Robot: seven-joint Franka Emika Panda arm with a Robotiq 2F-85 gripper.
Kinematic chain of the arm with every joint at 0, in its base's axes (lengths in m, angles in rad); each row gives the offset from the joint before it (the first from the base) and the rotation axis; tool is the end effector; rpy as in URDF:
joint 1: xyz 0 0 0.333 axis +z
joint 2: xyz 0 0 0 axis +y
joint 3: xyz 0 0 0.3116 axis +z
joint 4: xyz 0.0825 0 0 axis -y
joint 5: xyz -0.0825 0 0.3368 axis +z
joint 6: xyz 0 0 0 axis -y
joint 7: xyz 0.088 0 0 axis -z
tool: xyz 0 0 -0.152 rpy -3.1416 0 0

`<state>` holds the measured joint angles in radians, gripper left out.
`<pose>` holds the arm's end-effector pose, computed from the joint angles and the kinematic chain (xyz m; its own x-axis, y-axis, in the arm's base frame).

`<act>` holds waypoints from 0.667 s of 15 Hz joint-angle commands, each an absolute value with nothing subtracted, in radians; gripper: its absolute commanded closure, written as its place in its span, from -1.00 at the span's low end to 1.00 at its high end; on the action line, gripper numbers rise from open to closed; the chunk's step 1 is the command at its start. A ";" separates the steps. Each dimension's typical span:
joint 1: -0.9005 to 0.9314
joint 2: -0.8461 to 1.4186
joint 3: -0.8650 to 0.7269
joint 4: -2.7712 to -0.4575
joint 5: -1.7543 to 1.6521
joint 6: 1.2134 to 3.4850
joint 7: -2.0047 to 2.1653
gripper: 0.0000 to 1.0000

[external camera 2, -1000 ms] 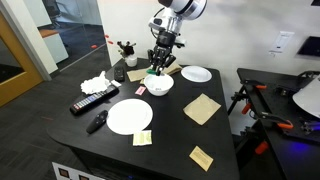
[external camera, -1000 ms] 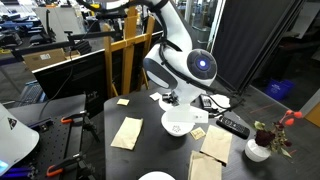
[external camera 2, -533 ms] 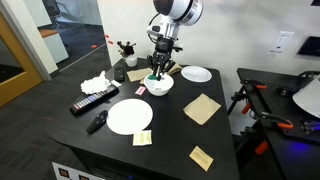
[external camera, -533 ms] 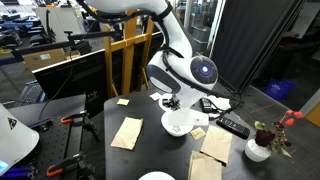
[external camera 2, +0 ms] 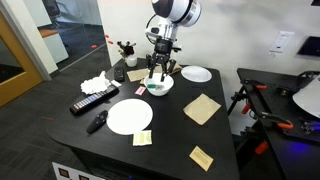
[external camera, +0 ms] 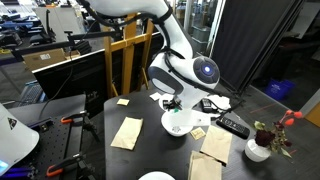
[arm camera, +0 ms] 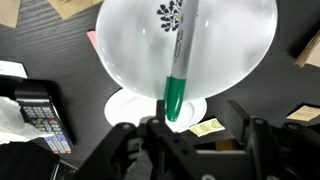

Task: Pick the pen on the table and put it in the bowl

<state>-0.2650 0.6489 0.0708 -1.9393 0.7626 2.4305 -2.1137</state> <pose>0.5662 -0.0880 0.1309 0.2629 0.8331 0.4867 0.9597 -0.2775 -0.0433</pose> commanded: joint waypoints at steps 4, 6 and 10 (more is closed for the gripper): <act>-0.252 0.534 0.068 -2.000 0.723 2.434 -2.092 -1.00; -0.245 0.477 0.064 -2.036 0.707 2.425 -2.090 -1.00; -0.229 0.352 0.046 -2.105 0.631 2.361 -2.045 -1.00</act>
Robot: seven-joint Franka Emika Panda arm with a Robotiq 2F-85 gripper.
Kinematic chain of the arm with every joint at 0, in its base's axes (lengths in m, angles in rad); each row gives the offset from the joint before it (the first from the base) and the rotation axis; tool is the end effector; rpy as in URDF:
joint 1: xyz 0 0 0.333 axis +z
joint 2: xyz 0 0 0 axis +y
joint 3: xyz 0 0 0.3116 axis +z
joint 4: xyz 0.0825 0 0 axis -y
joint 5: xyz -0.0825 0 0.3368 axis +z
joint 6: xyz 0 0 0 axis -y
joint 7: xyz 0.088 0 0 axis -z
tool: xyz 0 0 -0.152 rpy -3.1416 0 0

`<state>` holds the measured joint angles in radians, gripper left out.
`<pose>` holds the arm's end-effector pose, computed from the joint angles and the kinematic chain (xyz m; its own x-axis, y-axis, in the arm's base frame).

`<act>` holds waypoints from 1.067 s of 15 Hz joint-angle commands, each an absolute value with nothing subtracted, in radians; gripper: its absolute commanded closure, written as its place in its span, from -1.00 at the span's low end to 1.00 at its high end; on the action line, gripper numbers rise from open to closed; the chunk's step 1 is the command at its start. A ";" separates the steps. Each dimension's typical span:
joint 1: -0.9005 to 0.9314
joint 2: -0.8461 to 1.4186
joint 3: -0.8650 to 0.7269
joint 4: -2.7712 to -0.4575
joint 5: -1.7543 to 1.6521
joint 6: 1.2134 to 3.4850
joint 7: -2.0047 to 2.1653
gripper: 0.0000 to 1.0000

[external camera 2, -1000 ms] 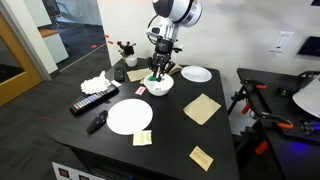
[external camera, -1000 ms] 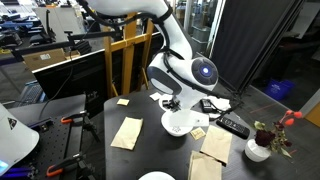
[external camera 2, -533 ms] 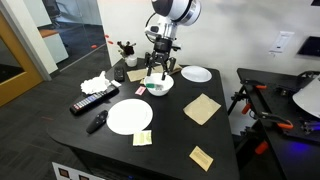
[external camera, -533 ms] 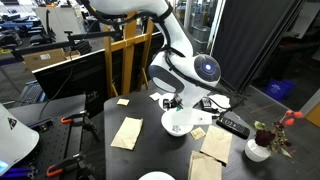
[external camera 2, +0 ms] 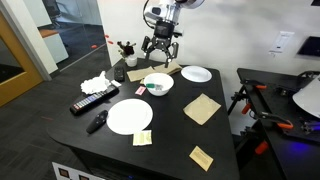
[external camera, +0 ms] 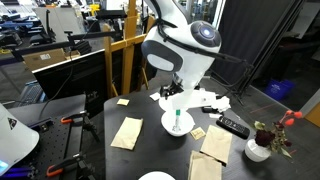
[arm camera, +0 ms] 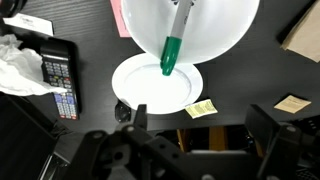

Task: Pick the pen on the table and put it in the bowl

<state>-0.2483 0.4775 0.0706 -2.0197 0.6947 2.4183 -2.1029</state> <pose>0.5622 -0.0786 0.1999 0.1696 0.8750 0.4535 0.9772 -0.2089 0.0375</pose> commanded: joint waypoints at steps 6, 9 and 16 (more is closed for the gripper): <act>-0.213 0.198 0.013 -2.132 0.465 2.187 -1.913 -1.00; -0.197 0.160 -0.004 -2.108 0.399 2.105 -1.851 -1.00; -0.174 0.161 -0.012 -2.086 0.396 2.091 -1.818 -1.00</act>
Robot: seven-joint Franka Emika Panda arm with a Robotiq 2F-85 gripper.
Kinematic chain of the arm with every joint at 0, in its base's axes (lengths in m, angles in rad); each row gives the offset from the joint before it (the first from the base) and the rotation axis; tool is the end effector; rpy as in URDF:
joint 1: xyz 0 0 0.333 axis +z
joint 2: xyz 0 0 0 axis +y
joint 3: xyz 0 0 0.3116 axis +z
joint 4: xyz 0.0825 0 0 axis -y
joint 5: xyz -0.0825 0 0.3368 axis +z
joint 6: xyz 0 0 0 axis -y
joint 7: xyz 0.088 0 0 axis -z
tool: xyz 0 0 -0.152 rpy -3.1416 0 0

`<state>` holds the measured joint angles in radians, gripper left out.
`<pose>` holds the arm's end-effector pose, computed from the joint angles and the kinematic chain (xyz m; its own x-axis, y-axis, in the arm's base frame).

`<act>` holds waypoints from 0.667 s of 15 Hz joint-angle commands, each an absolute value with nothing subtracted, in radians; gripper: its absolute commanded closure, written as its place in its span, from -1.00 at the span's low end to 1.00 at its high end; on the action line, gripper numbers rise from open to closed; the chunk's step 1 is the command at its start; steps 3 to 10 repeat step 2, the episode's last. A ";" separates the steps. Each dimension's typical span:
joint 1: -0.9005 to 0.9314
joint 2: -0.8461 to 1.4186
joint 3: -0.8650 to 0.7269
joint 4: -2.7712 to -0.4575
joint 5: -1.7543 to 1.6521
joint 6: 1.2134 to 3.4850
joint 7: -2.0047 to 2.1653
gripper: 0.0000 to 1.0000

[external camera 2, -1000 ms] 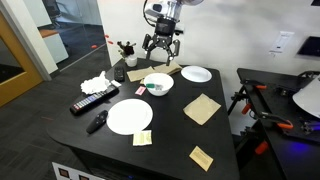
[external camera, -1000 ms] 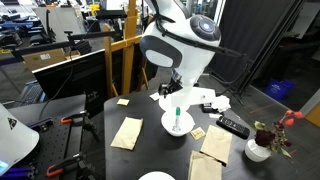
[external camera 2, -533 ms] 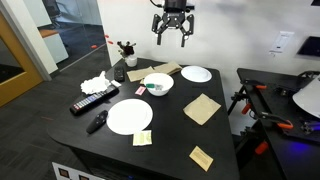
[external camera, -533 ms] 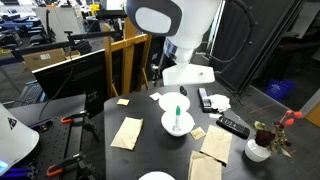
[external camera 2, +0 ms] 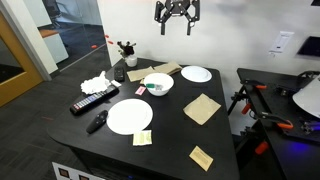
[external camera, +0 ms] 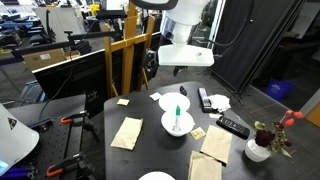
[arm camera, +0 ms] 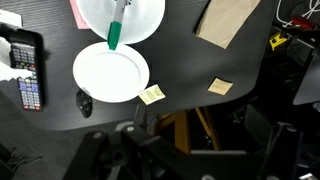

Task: Pick the pen on the table and put it in the bowl

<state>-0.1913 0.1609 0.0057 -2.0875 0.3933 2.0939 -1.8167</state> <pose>0.5106 -0.0617 0.3220 0.1723 0.9263 0.3351 0.9838 -0.1449 -0.1054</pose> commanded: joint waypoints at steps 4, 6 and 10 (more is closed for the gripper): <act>-0.173 0.161 -0.013 -2.086 0.396 2.091 -1.818 -1.00; -0.173 0.161 -0.013 -2.086 0.396 2.091 -1.818 -1.00; -0.173 0.161 -0.013 -2.086 0.396 2.091 -1.818 -1.00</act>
